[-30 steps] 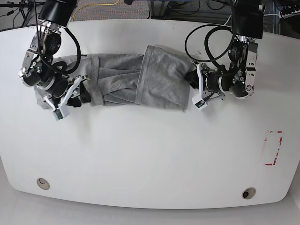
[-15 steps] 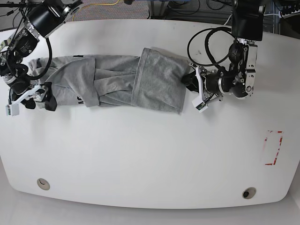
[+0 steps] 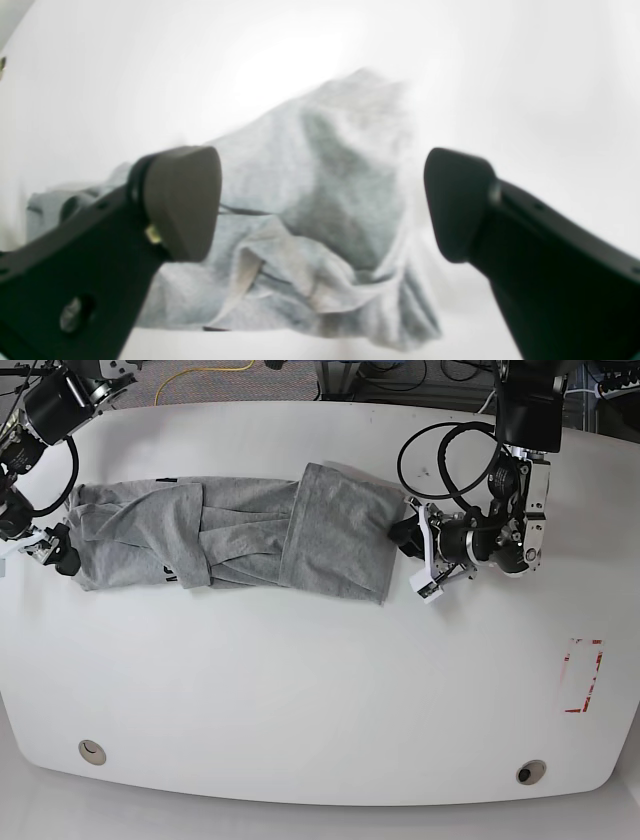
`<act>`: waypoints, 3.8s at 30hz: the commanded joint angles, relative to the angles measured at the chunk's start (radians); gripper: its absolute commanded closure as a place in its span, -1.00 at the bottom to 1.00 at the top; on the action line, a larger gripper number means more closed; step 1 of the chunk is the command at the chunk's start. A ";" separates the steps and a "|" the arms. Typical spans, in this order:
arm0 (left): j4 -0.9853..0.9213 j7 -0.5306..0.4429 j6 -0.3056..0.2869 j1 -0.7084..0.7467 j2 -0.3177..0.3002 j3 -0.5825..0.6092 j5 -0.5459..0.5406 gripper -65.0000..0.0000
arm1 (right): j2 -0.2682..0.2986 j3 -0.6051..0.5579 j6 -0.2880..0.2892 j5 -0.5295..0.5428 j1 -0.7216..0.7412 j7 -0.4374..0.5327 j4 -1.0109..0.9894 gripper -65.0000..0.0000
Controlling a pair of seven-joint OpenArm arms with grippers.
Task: Fold the T-shirt properly
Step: 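Release the right gripper and pull it away from the shirt, then open the left gripper and lift it off the folded shirt, then grasp both ends of the shirt strip with both grippers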
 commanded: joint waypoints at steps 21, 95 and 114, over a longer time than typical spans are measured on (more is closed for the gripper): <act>-0.004 0.053 0.011 -0.023 -0.023 -0.003 0.071 0.57 | 0.083 -0.039 0.002 -0.131 -0.001 0.163 -0.284 -0.89; 0.045 0.118 0.011 -0.076 0.126 -0.005 0.066 0.56 | -0.064 -0.197 0.002 -0.130 -0.075 0.102 0.129 1.00; -0.116 0.058 0.027 -0.074 0.126 0.040 0.071 0.57 | -0.168 -0.217 0.002 -0.140 -0.113 -0.017 0.529 1.00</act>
